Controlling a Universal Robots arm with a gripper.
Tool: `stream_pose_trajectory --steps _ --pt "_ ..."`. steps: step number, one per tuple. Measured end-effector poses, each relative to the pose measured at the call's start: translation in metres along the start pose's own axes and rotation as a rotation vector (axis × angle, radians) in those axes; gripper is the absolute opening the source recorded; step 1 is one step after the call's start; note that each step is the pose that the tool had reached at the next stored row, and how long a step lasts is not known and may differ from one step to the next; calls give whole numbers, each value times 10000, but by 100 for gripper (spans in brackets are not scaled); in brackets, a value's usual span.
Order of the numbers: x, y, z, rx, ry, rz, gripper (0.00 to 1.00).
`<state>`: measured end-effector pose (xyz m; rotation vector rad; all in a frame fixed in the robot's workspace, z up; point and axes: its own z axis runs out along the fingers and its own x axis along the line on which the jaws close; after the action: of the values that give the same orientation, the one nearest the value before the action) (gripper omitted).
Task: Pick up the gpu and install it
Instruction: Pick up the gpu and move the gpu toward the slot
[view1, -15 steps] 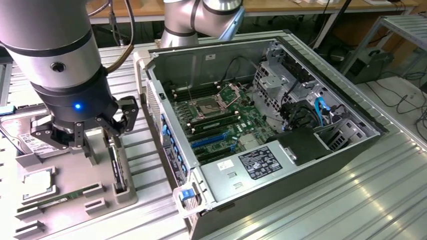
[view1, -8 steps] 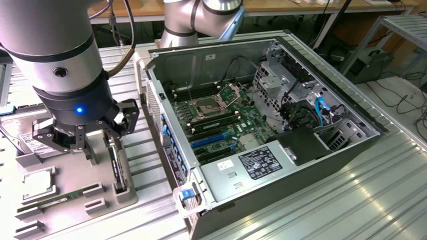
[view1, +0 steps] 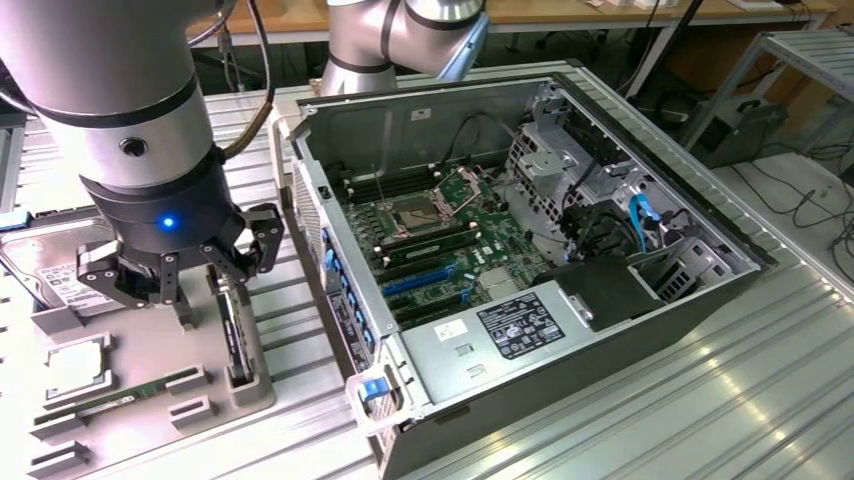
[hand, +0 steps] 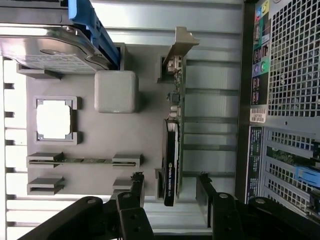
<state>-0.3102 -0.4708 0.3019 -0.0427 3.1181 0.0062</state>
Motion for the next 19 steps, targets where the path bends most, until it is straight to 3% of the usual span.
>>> stream_pose_trajectory --steps 6,7,9,11,14,19 --pt "-10 26 71 53 2 3 55" --pt "-13 45 80 88 2 3 55" --pt "-19 125 94 227 6 -1 55" --pt "-22 170 120 304 7 -3 55" --pt "-23 194 178 341 8 -5 55" --pt "-21 209 286 352 10 -6 55"
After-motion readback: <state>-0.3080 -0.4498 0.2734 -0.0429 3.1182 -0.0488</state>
